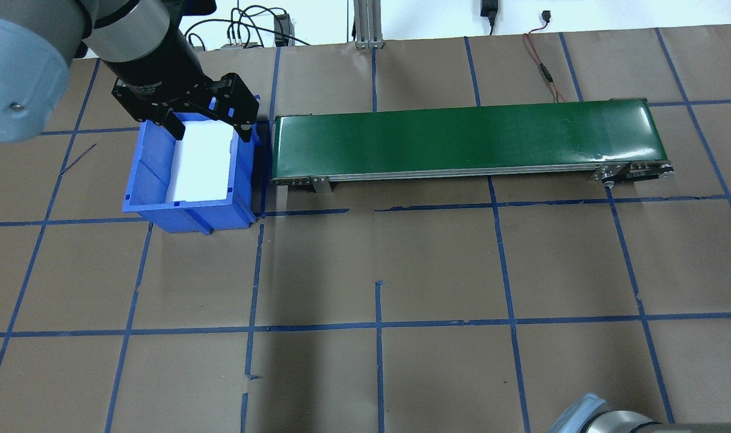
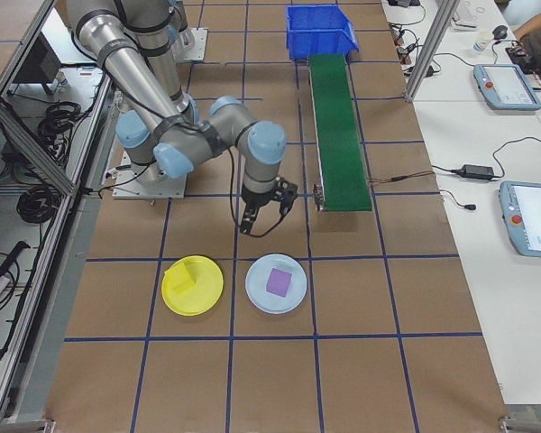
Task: Move block left to right into plate
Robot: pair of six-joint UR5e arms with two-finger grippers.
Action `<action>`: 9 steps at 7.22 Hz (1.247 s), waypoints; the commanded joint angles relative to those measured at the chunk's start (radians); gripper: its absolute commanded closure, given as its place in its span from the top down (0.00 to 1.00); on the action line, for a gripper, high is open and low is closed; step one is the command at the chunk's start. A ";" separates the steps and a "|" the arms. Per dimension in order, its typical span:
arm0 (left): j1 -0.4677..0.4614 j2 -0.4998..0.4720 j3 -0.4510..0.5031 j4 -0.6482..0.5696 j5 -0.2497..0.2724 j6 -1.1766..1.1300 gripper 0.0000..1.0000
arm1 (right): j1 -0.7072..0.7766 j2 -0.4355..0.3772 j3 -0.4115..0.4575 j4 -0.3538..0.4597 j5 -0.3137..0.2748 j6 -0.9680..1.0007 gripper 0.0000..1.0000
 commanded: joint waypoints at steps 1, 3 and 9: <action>0.000 0.000 0.000 -0.001 0.001 0.000 1.00 | 0.314 -0.027 -0.207 0.260 0.037 0.257 1.00; 0.000 0.000 0.000 -0.002 0.001 0.000 1.00 | 0.592 -0.025 -0.270 0.287 0.120 0.486 1.00; 0.003 0.000 0.001 -0.002 0.003 0.000 1.00 | 0.820 -0.008 -0.338 0.307 0.152 0.708 1.00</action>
